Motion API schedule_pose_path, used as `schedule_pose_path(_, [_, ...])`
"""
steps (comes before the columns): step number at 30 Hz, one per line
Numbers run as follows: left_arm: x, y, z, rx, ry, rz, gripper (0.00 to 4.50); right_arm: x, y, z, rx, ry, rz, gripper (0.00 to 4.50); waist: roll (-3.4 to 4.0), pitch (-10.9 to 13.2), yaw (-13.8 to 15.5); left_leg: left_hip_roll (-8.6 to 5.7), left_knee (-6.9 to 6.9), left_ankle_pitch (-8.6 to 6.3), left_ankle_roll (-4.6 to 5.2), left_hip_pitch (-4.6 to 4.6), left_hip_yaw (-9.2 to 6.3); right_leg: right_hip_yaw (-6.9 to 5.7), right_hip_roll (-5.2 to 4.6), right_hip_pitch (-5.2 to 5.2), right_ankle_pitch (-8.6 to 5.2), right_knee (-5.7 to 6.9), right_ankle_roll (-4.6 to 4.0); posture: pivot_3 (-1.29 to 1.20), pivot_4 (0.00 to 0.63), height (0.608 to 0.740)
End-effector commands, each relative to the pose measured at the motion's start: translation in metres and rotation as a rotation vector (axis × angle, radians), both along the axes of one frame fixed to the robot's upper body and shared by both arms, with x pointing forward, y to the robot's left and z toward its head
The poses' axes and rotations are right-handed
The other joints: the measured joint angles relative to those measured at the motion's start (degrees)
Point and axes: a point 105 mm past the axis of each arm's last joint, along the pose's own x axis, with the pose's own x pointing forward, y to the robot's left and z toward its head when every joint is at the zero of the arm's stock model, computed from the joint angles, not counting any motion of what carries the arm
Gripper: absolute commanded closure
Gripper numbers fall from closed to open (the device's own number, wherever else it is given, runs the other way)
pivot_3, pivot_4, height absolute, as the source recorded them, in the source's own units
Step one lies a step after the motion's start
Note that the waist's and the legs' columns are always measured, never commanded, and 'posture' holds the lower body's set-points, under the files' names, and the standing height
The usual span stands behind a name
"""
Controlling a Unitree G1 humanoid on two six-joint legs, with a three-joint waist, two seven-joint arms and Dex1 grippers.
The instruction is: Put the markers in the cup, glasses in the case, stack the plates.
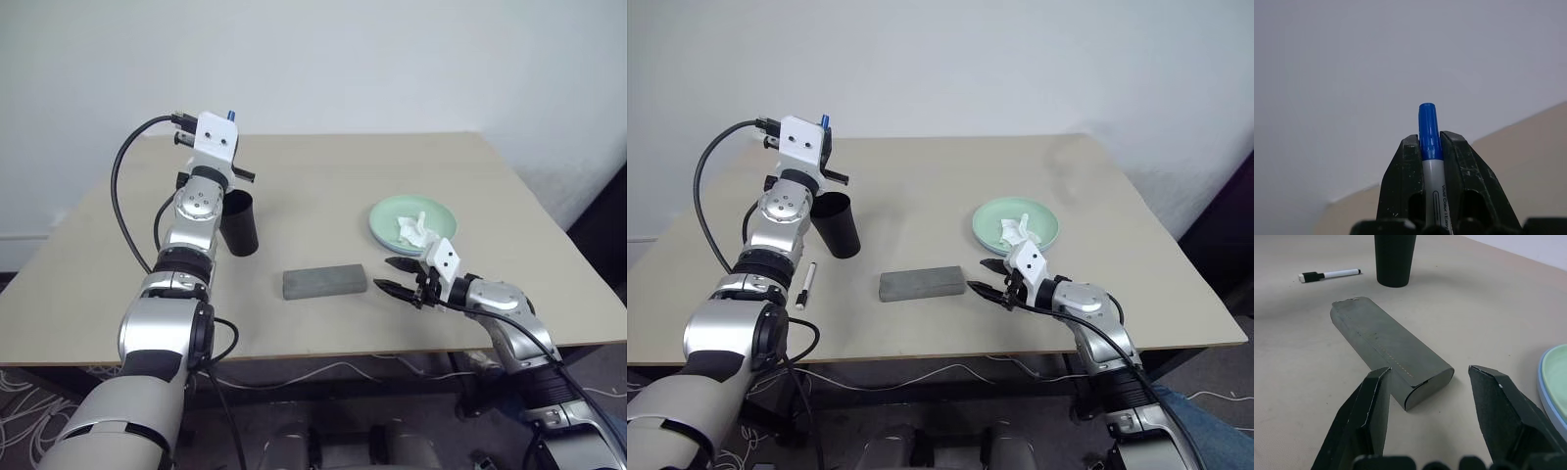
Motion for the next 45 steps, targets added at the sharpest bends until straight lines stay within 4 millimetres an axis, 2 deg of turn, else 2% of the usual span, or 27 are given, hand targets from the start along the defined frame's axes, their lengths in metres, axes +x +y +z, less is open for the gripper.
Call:
schedule_pose_path(1, [0.001, -0.011, 0.021, 0.014, -0.077, -0.023, 3.64, 0.0, -0.006, 0.015, 0.012, -0.058, -0.022, 1.78, -0.03, 0.0, 0.0, 0.0, 0.0, 0.0, 0.0, 0.0, -0.01, 0.0, 0.0, 0.0, 0.0, 0.0, 0.0, 0.0, 0.0, 0.74])
schedule_pose_path(7, [-0.001, -0.018, 0.015, 0.004, -0.081, -0.06, 1.7, -0.001, -0.008, 0.015, 0.011, -0.054, -0.026, 1.78, -0.04, 0.0, -0.1, 0.01, 0.0, 0.0, 0.0, 0.0, -0.05, -0.01, 0.02, -0.02, 0.0, 0.02, -0.01, 0.0, 0.0, 0.74])
schedule_pose_path(14, [-0.001, -0.016, 0.018, -0.027, -0.075, -0.084, 1.7, 0.0, -0.004, 0.016, 0.009, -0.053, -0.012, 1.78, -0.04, 0.0, -0.1, 0.01, 0.0, 0.0, 0.0, 0.0, -0.05, -0.02, 0.02, -0.02, 0.0, 0.03, -0.01, 0.0, 0.0, 0.74])
schedule_pose_path(18, [-0.007, -0.027, 0.014, -0.17, 0.0, -0.307, 1.7, 0.002, -0.001, 0.016, 0.003, -0.052, 0.0, 1.78, -0.05, 0.0, -0.2, 0.01, 0.02, 0.0, 0.0, 0.0, -0.04, -0.02, 0.02, -0.02, 0.0, 0.02, -0.01, 0.0, 0.0, 0.74])
schedule_pose_path(22, [-0.035, -0.034, 0.02, -0.277, 0.03, -0.593, 1.7, 0.003, 0.0, 0.016, -0.002, -0.052, 0.01, 1.78, -0.04, 0.0, -0.4, 0.17, 0.02, 0.0, 0.0, 0.0, -0.05, 0.01, 0.03, -0.03, -0.01, 0.01, -0.02, 0.0, 0.0, 0.74])
schedule_pose_path(25, [-0.064, -0.022, 0.014, -0.339, 0.108, -0.71, 1.7, 0.004, 0.001, 0.017, -0.003, -0.054, 0.016, 1.78, -0.04, 0.0, -1.0, 0.15, 0.03, 0.0, 0.0, 0.0, -0.02, 0.07, 0.06, -0.04, -0.01, 0.04, -0.02, 0.0, 0.0, 0.74])
schedule_pose_path(27, [-0.081, -0.011, 0.003, -0.363, 0.192, -0.734, 1.7, 0.005, 0.002, 0.017, -0.004, -0.054, 0.021, 1.78, -0.05, 0.0, -1.6, 0.14, 0.05, 0.01, -0.01, 0.0, -0.04, 0.06, 0.11, -0.03, -0.01, 0.09, -0.01, 0.0, 0.0, 0.74])
schedule_pose_path(33, [-0.116, 0.014, -0.036, -0.303, 0.448, -0.654, 1.7, 0.006, 0.003, 0.017, -0.007, -0.051, 0.04, 1.78, -0.04, 0.0, -1.5, 0.35, 0.07, 0.01, -0.02, 0.16, -0.08, 0.05, 0.04, 0.04, 0.0, 0.13, -0.01, 0.0, 0.0, 0.74])
schedule_pose_path(36, [-0.129, 0.032, -0.064, -0.225, 0.579, -0.536, 1.7, 0.007, 0.005, 0.017, -0.01, -0.051, 0.049, 1.78, -0.02, 0.0, -1.4, 0.38, 0.06, 0.01, -0.02, 0.13, -0.12, 0.02, 0.01, 0.03, 0.01, 0.1, 0.0, 0.0, 0.0, 0.74])
schedule_pose_path(42, [-0.127, 0.063, -0.084, -0.305, 0.624, -0.28, 1.7, 0.008, 0.006, 0.017, -0.01, -0.051, 0.063, 1.78, -0.01, 0.0, -1.0, 0.57, -0.11, 0.0, -0.03, 0.02, 0.01, -0.02, 0.03, -0.17, 0.11, 0.07, -0.14, 0.0, 0.0, 0.74])
schedule_pose_path(45, [-0.121, 0.081, -0.104, -0.304, 0.672, -0.082, 1.7, 0.008, 0.007, 0.017, -0.011, -0.049, 0.07, 1.78, -0.01, 0.0, -0.9, 0.57, -0.3, 0.01, -0.06, 0.07, 0.03, -0.06, 0.05, -0.22, 0.16, 0.06, -0.22, 0.0, 0.0, 0.74])
